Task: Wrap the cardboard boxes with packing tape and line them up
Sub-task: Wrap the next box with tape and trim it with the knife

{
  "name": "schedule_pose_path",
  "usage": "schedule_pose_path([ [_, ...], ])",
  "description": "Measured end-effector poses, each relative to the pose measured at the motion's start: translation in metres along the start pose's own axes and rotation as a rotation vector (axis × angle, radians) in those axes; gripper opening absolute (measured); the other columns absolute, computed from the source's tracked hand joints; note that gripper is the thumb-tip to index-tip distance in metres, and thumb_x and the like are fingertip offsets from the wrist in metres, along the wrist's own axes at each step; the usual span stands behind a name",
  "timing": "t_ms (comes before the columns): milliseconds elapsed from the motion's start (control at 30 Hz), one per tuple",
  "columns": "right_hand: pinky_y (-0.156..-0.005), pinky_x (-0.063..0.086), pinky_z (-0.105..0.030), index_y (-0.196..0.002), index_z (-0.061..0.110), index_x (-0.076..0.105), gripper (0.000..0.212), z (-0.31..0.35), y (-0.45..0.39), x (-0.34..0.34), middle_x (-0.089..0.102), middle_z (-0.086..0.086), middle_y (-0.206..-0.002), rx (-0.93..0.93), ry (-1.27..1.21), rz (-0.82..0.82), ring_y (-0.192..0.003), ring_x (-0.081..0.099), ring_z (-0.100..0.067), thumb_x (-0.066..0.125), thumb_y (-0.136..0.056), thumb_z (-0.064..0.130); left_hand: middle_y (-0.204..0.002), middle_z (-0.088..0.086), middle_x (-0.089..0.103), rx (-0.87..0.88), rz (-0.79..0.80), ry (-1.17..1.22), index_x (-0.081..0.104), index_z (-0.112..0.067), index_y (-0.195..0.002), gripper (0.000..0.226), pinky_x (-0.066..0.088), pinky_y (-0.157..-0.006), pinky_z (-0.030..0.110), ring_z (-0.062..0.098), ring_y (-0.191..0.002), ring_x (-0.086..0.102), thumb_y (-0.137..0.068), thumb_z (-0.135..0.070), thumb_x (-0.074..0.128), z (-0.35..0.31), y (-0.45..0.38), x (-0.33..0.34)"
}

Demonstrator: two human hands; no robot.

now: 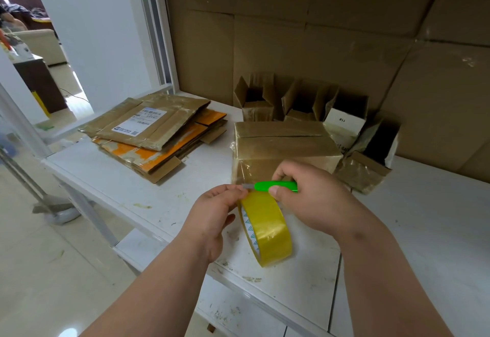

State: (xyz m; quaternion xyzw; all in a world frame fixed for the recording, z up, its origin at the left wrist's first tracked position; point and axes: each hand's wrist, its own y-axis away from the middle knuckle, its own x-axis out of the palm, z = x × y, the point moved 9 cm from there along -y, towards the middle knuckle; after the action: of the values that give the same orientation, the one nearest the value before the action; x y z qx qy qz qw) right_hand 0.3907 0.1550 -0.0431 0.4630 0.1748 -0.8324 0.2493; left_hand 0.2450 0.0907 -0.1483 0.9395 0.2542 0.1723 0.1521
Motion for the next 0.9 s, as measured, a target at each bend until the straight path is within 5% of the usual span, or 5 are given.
schedule_pose_path([
  [467, -0.055, 0.033, -0.025, -0.091, 0.028, 0.062, 0.021, 0.019, -0.006, 0.002, 0.058, 0.009, -0.084, 0.026, 0.130, -0.067, -0.080, 0.052, -0.011, 0.058, -0.091, 0.050, -0.097, 0.003, 0.077, -0.015, -0.040, 0.018, 0.076, -0.012, -0.091, 0.009, 0.046, -0.094, 0.036, 0.020, -0.106, 0.065, -0.085, -0.016, 0.071, 0.001, -0.003, -0.002],
  [700, -0.063, 0.045, -0.030, -0.084, 0.030, 0.064, 0.023, 0.012, -0.003, -0.009, 0.061, 0.008, -0.074, 0.070, 0.092, -0.082, -0.073, 0.056, -0.008, 0.059, -0.089, 0.052, -0.098, 0.004, 0.076, -0.020, -0.035, 0.003, 0.077, -0.011, -0.089, 0.010, 0.045, -0.101, 0.039, 0.022, -0.108, 0.063, -0.082, -0.018, 0.075, 0.000, -0.002, -0.003],
  [900, -0.055, 0.037, -0.027, -0.085, 0.029, 0.064, 0.025, 0.016, -0.002, -0.010, 0.058, 0.007, -0.071, 0.069, 0.147, -0.101, -0.070, 0.053, -0.007, 0.058, -0.090, 0.053, -0.095, 0.005, 0.076, -0.033, -0.048, 0.009, 0.076, -0.009, -0.089, 0.011, 0.045, -0.102, 0.041, 0.022, -0.106, 0.063, -0.082, -0.017, 0.076, -0.001, -0.001, -0.002],
])
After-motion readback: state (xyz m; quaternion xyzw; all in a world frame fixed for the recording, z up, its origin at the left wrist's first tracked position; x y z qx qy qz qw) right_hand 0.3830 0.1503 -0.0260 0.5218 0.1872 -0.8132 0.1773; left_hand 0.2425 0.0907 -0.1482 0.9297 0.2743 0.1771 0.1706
